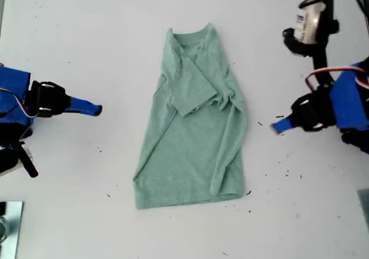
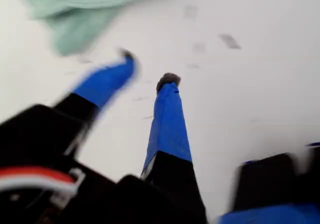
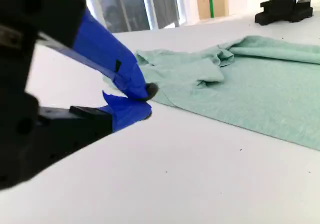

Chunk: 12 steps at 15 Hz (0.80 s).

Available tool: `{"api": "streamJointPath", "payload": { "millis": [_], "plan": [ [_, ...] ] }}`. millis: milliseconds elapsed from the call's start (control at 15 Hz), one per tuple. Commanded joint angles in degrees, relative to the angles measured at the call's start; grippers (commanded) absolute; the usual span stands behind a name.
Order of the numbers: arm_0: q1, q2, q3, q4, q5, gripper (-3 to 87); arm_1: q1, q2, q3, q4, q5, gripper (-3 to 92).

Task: Fold t shirt

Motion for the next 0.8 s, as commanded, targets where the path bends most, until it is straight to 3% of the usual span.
{"api": "streamJointPath", "payload": {
  "millis": [0, 200, 400, 467, 600, 733],
  "plan": [
    [0.0, 0.0, 0.6, 0.1, -1.1, 2.6, 3.1, 9.1, 21.7, -8.5, -2.6, 0.9],
    [0.3, 0.0, 0.4, 0.4, -3.4, -0.1, 6.9, 10.8, 28.7, -14.5, -6.6, 0.9],
    [7.2, -3.3, -7.2, 0.2, -12.8, -0.2, 9.2, 10.7, 27.9, -14.2, -7.6, 0.9],
    [9.9, -14.2, -16.4, 1.5, -16.1, -0.2, 9.3, 10.7, 27.8, -14.2, -7.4, 0.9],
    [13.6, -43.5, -43.1, 11.3, -17.6, -0.2, 9.6, 10.8, 27.7, -14.0, -7.3, 0.9],
    [13.8, -66.6, -70.8, 26.5, -14.9, -0.2, 10.2, 10.9, 27.7, -14.1, -7.5, 1.0]
  ]
}}
